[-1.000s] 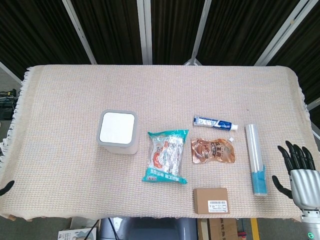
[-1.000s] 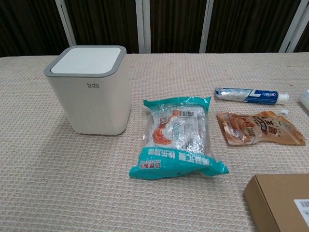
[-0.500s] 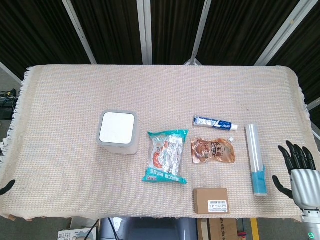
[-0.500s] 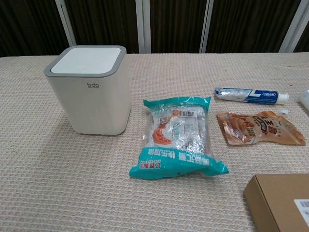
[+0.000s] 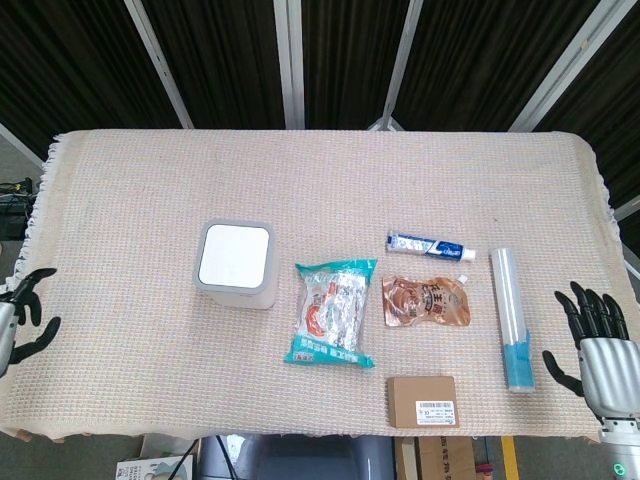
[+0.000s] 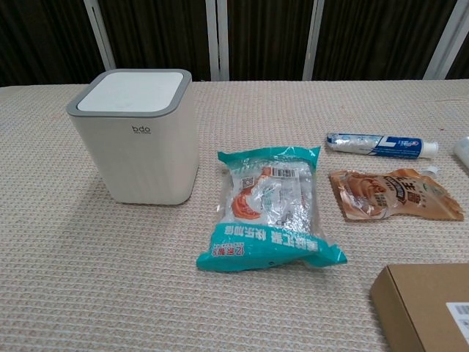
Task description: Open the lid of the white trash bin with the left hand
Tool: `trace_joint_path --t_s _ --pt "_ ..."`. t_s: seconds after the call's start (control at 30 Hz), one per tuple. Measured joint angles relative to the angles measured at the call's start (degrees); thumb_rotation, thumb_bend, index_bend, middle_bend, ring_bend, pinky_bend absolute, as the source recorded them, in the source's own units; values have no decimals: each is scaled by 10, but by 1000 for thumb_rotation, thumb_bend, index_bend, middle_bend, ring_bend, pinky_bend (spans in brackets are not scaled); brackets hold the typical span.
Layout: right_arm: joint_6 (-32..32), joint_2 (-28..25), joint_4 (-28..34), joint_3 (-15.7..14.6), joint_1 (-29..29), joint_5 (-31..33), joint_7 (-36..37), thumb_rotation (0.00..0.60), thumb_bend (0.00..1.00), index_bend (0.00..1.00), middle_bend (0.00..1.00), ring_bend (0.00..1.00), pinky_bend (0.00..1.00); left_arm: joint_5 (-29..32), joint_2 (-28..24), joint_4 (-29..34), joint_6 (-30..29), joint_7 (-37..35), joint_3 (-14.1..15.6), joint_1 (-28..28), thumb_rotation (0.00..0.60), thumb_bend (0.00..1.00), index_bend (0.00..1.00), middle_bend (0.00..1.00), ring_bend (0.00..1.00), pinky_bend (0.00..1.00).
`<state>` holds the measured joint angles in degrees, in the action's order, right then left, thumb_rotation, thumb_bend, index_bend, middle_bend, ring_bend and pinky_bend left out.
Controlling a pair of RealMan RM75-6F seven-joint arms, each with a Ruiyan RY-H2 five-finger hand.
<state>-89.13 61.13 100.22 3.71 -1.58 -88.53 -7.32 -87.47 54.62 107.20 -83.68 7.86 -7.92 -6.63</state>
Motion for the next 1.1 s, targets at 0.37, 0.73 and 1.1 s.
trace_joint_path --t_s 0.37,0.73,1.1 --pt "6 6 -2 0 -3 5 -4 600 303 117 14 0 0 85 -44 76 206 73 -44 -145 600 745 259 865 816 728" --pt "6 11 -2 4 -3 15 -11 600 303 117 14 0 0 207 -17 127 269 201 -69 -248 600 740 294 869 819 728" --pt "-1 8 1 9 1 21 -8 600 304 117 14 0 0 248 20 150 268 265 -55 -294 600 738 304 871 819 729"
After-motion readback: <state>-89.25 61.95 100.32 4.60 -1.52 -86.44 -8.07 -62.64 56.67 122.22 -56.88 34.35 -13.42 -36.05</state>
